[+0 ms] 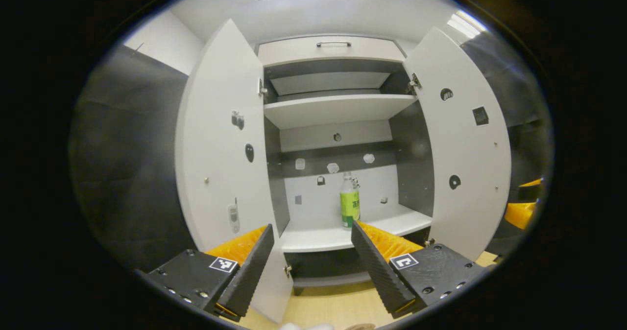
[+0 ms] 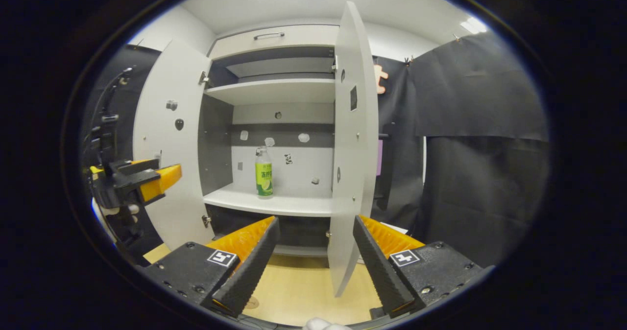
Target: Grasp the bottle in the cabinet with the left hand and place it on the coaster, then close the right door with the right hand and the left door with the left hand.
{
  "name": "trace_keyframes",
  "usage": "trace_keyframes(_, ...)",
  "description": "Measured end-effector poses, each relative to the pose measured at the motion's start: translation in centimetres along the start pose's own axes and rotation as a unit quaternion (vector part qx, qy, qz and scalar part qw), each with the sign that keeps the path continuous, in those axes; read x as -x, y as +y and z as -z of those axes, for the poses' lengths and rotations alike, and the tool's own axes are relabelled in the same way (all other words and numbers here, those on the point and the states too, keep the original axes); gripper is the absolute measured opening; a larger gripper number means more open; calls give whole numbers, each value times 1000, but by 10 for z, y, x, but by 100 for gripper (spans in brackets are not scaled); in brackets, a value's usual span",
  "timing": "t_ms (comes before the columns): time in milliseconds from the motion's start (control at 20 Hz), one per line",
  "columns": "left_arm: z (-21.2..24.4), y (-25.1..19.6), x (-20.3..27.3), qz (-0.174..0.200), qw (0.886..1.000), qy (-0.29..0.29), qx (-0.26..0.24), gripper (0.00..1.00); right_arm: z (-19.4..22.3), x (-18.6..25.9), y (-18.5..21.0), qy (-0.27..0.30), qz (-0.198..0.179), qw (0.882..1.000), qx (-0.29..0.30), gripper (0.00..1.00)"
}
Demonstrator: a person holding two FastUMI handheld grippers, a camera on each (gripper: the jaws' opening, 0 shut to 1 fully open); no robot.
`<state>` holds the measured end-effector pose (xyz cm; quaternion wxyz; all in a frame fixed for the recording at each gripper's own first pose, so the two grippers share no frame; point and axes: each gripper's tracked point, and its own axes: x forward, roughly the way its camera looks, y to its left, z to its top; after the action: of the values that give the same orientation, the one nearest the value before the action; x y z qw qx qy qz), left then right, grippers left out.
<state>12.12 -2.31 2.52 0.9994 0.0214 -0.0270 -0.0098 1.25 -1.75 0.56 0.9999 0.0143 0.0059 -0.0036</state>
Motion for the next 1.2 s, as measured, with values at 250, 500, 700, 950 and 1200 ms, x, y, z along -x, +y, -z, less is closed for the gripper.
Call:
trace_keyframes(250, -16, -31, -87, 24, 1000, -15, -3, 96, -10, -3, 0, -2, 2, 1000, 0, 99)
trace_keyframes(500, -8, -59, -166, 33, 999, -11, -7, 97, -14, 0, 1, 2, 7, 1000, 8, 99)
trace_keyframes(700, 9, -64, -217, 24, 999, 18, 13, 97, -15, 2, 11, 7, -2, 1000, 15, 99)
trace_keyframes(950, 37, -82, -268, 21, 999, 31, 18, 97, -11, -4, 15, 23, 0, 999, 28, 99)
trace_keyframes(1200, 60, -92, -307, 17, 999, 45, 8, 97, -10, -7, 9, 29, 6, 999, 28, 100)
